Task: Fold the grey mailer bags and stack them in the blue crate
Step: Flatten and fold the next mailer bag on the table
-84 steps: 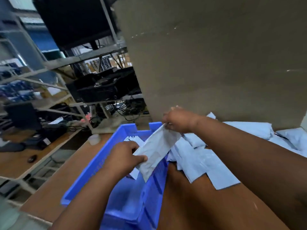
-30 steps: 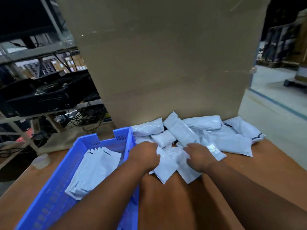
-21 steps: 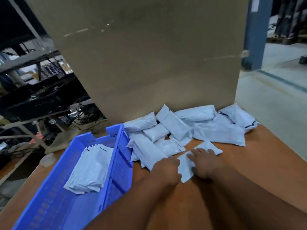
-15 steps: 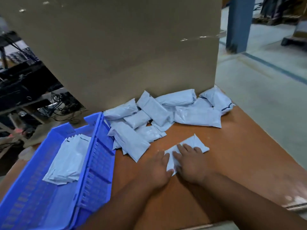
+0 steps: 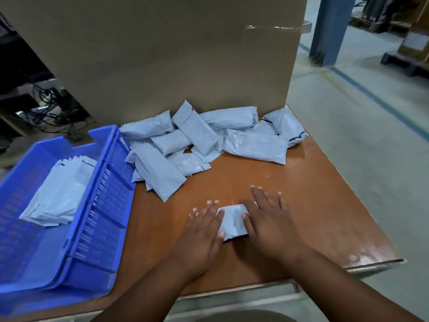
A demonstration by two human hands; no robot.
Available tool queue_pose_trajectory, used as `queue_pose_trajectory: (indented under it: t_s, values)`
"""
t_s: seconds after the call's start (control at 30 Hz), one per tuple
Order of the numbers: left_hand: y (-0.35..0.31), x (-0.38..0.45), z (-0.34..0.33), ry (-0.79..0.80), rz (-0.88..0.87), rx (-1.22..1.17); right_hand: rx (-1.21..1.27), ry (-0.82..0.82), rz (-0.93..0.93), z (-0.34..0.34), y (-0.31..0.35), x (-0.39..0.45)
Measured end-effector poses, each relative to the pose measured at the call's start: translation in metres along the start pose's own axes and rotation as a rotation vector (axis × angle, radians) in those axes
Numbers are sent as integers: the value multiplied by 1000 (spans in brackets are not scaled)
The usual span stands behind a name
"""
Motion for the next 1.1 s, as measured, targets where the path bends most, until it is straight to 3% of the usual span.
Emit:
queue_pose_trajectory:
  t_s: [0.27, 0.8, 1.1]
  values:
    - [-38, 54, -31, 94, 83, -37, -46, 231, 46, -41, -19, 10]
    - [-39, 43, -52, 33, 80, 16, -58, 200, 71, -59, -26, 2]
    - [-31, 35, -24, 57, 100, 59, -77, 270, 47, -39, -9, 13]
Point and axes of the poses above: each hand's wrist, its own x-axis towards the middle knuckle, its own z-axis out of the back of the hand, y = z × x, the point moved 2 cm from there along x, towards the middle knuckle, and after that the axes turned 7 degrees about -y, right-handed, at the moved point
